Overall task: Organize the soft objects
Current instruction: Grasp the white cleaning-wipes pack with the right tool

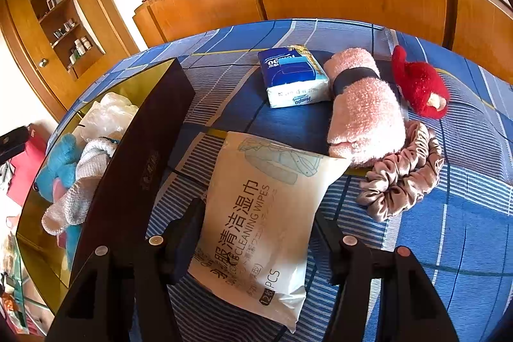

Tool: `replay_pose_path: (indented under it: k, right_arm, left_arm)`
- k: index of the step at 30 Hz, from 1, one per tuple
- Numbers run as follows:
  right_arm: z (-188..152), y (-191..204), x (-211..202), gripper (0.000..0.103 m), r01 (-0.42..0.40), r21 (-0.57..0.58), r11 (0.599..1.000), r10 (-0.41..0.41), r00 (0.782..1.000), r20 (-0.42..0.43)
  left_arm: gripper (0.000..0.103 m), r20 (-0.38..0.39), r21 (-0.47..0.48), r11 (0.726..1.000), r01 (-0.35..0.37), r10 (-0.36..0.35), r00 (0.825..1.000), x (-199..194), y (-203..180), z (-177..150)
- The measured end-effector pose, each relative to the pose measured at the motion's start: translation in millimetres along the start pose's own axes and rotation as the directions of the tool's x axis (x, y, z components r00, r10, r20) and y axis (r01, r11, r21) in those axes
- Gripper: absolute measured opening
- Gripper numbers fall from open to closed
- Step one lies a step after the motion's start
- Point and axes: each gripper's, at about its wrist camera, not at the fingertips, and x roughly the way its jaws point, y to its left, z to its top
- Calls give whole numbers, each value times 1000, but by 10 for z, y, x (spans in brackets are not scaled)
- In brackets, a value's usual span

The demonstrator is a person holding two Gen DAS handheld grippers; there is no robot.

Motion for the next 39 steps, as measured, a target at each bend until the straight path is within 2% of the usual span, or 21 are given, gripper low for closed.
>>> replay_pose_path:
  k: [6,14,39]
  right_arm:
    - [1,43,21,61,16,-4,1000,-16,1000,-1]
    - [6,39,32,61,21,-4,1000,-21,1000,1]
    - [13,129,31,58,81,39,996,-80,997,-15]
  left_arm:
    - [63,17,6,1000,-6,6,1000,-172,-38,-212]
    - [65,12,13,1000,-16,15,1000,-207,-41,-366]
    - [66,36,-14,999,-49,50,998,-329,188,-453]
